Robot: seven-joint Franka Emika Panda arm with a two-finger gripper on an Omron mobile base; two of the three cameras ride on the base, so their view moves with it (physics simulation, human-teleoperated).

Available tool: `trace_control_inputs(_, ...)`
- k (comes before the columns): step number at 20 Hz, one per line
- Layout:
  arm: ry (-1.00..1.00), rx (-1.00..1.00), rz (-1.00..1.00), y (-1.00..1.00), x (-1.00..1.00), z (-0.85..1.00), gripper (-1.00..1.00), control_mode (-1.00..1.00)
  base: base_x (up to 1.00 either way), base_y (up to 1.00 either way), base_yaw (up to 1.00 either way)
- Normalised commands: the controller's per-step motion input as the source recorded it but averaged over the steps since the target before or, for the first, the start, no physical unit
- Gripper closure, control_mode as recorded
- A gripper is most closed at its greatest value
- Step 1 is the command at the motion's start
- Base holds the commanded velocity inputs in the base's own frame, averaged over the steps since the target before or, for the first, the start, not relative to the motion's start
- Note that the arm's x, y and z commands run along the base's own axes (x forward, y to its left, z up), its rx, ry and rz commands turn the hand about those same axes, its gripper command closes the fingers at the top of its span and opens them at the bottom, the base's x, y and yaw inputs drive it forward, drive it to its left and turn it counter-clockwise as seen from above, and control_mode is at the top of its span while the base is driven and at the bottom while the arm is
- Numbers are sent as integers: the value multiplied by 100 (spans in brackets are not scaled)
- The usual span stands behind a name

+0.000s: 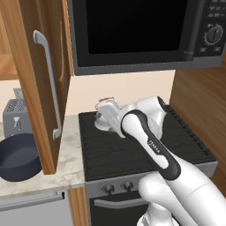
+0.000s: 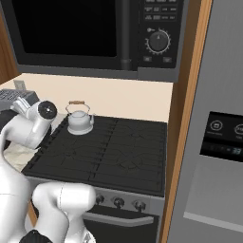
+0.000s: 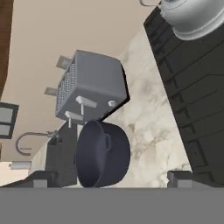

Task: Pick the kettle from the cabinet and place it on a stove burner. Then pick the pot from the counter and place it on another stove burner. Finally, turn both burners on.

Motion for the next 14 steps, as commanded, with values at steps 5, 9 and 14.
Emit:
trace_control_inputs(5,1,2,21,46,-17,0,-100,-100,0,0,0)
trace_control_inputs(9,0,0,15,52,-24,0,-100,-100,0,0,0)
trace_control_inputs(14,0,0,14,48,-26,0,-100,-100,0,0,0)
